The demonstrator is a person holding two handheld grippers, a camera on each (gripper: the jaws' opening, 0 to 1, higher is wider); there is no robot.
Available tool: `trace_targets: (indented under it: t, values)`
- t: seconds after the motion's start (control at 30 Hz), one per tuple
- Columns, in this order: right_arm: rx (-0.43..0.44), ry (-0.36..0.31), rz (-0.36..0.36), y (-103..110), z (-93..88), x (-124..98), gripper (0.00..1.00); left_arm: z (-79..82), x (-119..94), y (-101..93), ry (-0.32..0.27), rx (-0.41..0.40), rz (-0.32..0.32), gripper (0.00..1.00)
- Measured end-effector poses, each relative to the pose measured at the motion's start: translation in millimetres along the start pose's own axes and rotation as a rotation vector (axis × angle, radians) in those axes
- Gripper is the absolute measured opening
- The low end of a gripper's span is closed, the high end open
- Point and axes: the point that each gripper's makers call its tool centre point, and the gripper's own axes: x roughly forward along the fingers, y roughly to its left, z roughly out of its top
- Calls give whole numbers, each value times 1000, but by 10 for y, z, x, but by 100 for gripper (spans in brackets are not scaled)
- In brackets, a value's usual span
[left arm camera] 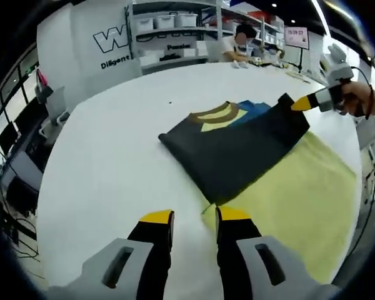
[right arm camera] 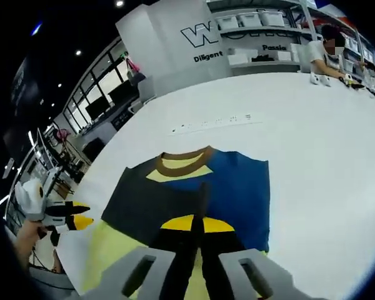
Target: Fold the garment on the visible template until the final outline fits inside the template.
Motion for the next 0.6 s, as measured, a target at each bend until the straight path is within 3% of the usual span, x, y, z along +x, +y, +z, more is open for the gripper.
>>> trace_targets:
  t: [0.13, 0.2, 0.3, 0.43, 0.6]
  values:
    - [-6, -2, 9, 59, -17, -20, 0, -31, 92, 4, -4, 23, -1, 20]
    - [-9, -5, 9, 81, -17, -26, 0, 18, 125, -39, -50, 20, -20, 19]
    - [-8, -12, 14, 121, -8, -37, 0, -74, 182, -106, -3, 43, -42, 17]
    - [-7, -13, 17, 146, -7, -40, 0, -71, 207, -168, -5, 46, -58, 13]
    - [-17, -9, 12, 157, -15, -67, 0, -73, 274, -133, 1, 21, -34, 7]
